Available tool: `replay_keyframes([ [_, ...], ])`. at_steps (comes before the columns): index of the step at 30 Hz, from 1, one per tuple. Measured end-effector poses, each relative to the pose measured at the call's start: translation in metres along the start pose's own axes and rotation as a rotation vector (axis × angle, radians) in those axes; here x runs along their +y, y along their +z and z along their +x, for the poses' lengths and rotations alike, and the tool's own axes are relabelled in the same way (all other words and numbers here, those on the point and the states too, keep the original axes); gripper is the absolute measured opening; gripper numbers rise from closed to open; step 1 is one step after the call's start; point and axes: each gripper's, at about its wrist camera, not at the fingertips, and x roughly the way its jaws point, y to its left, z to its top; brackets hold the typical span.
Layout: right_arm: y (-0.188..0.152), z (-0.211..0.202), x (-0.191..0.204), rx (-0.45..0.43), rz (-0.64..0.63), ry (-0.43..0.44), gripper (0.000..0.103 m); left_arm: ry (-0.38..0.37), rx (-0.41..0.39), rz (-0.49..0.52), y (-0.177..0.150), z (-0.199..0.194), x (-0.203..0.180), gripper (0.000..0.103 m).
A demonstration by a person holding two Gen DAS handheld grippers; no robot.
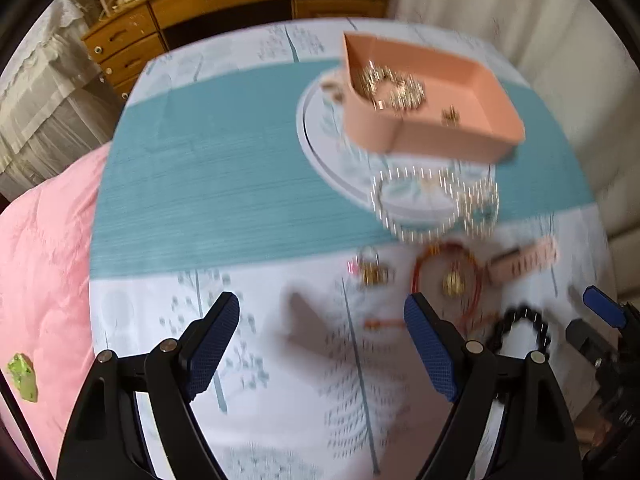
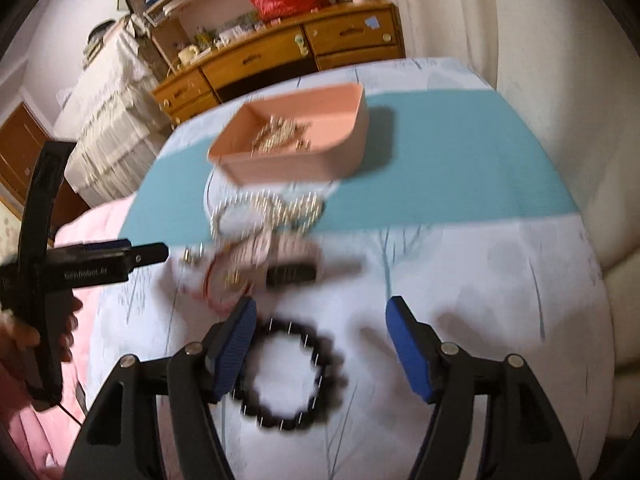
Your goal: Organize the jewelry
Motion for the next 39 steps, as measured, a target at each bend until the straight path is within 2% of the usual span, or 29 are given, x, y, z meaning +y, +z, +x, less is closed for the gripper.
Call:
replay_keyframes([
  [3,-0.017,0.002,0.010,0.039,-0.036,-0.026,0.070,-0.020,0.051,0.020,-0.011,0.005,-0.007,0.084],
  [6,-0.027,0.005,0.017,0.060,-0.069,-0.034,0.070,-0.041,0.065,0.050,-0.016,0.006,-0.020,0.090],
  [9,-0.029,0.008,0.018,0.067,-0.075,-0.040,0.070,-0.083,0.051,0.115,-0.020,0.007,-0.040,0.091],
  [14,-0.036,0.011,0.015,0.070,-0.067,-0.092,0.070,-0.094,0.015,0.248,-0.025,0.011,-0.073,0.091],
  [18,-0.041,0.011,0.013,0.064,-0.040,-0.112,0.070,-0.077,-0.042,0.297,-0.028,0.016,-0.088,0.091],
  [23,-0.046,0.011,0.018,0.056,-0.058,-0.126,0.069,-0.034,-0.065,0.335,-0.024,0.029,-0.101,0.091],
  [28,-0.049,0.013,0.019,0.065,-0.053,-0.133,0.053,-0.090,-0.050,0.287,-0.018,0.035,-0.090,0.091],
  [31,-0.049,0.015,0.016,0.069,-0.029,-0.142,0.046,-0.092,-0.060,0.280,-0.016,0.035,-0.089,0.090],
  [34,-0.046,0.018,0.010,0.068,0.007,-0.142,0.034,-0.097,-0.080,0.286,-0.010,0.035,-0.087,0.081],
  [35,-0.045,0.018,0.009,0.068,0.015,-0.142,0.025,-0.101,-0.088,0.287,-0.010,0.034,-0.087,0.076],
  [36,-0.045,0.018,0.007,0.068,0.025,-0.134,0.021,-0.103,-0.096,0.286,-0.008,0.033,-0.087,0.073],
  [38,-0.043,0.018,0.003,0.069,0.042,-0.121,0.020,-0.107,-0.110,0.286,-0.008,0.031,-0.088,0.059],
  [39,-0.043,0.018,0.002,0.070,0.053,-0.114,0.020,-0.107,-0.116,0.286,-0.007,0.030,-0.089,0.057],
])
